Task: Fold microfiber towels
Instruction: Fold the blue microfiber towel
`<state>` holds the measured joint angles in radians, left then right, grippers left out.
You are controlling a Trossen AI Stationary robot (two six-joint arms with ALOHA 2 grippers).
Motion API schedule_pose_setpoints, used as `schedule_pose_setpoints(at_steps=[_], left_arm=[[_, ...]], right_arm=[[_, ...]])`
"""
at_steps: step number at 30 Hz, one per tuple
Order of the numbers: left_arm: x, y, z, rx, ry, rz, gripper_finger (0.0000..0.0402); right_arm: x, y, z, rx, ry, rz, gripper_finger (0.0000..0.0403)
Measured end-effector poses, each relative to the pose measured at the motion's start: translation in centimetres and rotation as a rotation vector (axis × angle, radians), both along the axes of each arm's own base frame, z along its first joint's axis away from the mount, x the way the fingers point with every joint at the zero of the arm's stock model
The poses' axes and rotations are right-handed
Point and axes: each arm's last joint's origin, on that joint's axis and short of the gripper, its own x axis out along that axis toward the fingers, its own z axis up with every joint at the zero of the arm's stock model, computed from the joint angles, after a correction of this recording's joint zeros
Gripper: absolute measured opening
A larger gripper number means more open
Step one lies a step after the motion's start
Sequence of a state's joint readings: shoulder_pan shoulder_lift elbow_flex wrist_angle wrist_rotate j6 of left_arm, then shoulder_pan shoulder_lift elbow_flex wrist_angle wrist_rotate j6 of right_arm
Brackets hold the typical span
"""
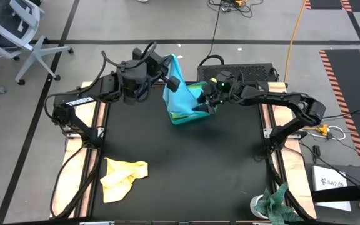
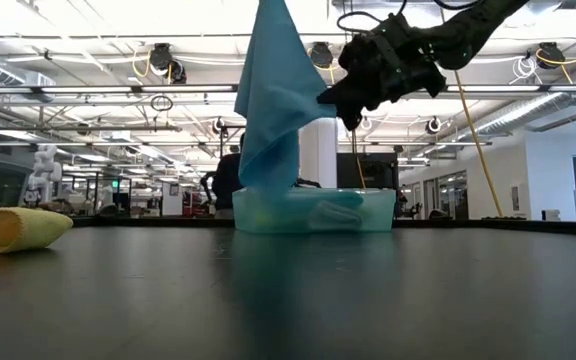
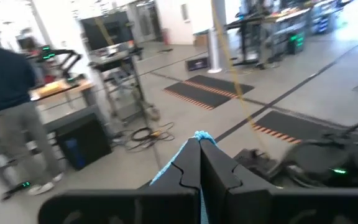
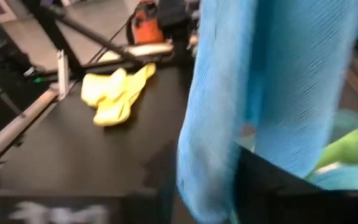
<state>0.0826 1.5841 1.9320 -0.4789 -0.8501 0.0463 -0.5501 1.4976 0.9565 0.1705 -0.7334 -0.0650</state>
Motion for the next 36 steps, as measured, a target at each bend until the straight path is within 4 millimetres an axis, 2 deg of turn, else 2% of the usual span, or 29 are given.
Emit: schedule_pose_setpoints(at_steps=[3,4,8,10,17,21,24,29,36], left_arm=[[-0.2,0.1,-0.4,0.006,0.050,0.067,0.0000],[-0.3,0.1,-0.6,0.003,0.064,0.083,0.0000],[-0.8,0.1,-0.9,-0.048,0.058,0.087,0.0000],[-0.8,0.0,-1.1,-0.089,0.039,0.052,0.0000],[1.0,-0.3,-2.5,-0.185,0.044,-0.110,0.0000],[1.3,-0.8,-2.7,-0.195,0.053,-0.145,0.0000],[1.3,-1.8,-2.6,-0.200,0.048,-0.174,0.0000],[1.2,-3.8,-3.3,-0.271,0.077,-0.237,0.0000],[0.9,-5.8,-5.6,-0.403,0.159,-0.209,0.0000]], right_arm=[[-0.5,0.6,-0.2,0.016,0.063,0.015,0.0030],[-0.9,0.7,0.0,0.005,0.078,0.014,0.0015],[-3.0,1.3,2.2,-0.101,0.110,-0.084,0.0003],[-4.5,1.8,4.2,-0.157,0.067,-0.121,0.0002],[-10.3,4.3,14.6,-0.355,-0.153,-0.253,0.0001],[-12.9,5.8,17.9,-0.407,-0.115,-0.297,0.0001],[-14.0,6.4,18.5,-0.380,-0.010,-0.320,0.0001],[-14.5,7.0,17.5,-0.263,0.129,-0.306,0.0000],[-13.9,8.3,17.5,-0.165,0.123,-0.261,0.0000]])
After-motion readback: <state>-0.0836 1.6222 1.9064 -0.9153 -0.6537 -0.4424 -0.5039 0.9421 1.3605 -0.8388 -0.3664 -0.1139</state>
